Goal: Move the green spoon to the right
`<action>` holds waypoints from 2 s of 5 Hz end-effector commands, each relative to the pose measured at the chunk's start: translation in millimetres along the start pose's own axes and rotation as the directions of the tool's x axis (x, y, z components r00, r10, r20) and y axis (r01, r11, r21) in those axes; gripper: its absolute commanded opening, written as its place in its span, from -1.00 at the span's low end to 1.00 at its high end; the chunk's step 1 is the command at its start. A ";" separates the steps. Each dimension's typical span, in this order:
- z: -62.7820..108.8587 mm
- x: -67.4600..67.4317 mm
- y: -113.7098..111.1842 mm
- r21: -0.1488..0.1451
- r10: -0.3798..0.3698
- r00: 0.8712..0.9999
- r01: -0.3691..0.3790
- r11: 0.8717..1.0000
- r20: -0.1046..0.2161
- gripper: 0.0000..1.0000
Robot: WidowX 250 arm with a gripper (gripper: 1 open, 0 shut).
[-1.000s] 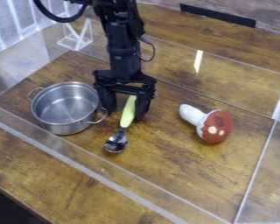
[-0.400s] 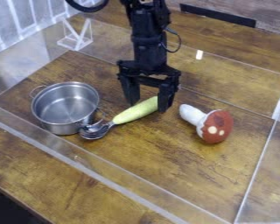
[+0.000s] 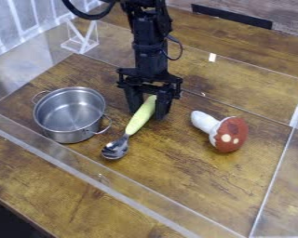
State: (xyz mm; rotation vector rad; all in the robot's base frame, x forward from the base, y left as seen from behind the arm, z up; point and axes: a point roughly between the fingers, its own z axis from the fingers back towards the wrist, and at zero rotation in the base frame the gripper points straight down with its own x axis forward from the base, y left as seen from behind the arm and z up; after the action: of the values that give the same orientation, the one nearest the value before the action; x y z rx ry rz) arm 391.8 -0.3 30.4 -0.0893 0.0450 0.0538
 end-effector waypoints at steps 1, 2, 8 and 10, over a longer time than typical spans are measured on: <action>19.1 15.7 8.6 -0.012 0.012 0.997 -0.011 1.000 0.073 -1.00; 25.2 19.2 7.5 -0.039 0.012 0.995 -0.008 0.999 0.099 -1.00; 79.5 -60.7 -111.8 -0.124 -0.179 0.968 0.202 0.972 0.178 -1.00; 55.0 -78.0 -136.4 -0.097 -0.295 0.943 0.312 0.945 0.156 -1.00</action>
State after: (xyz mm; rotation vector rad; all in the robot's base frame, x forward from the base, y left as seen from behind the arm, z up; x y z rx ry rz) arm 325.0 -131.9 84.0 -0.2050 -0.0628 -0.2265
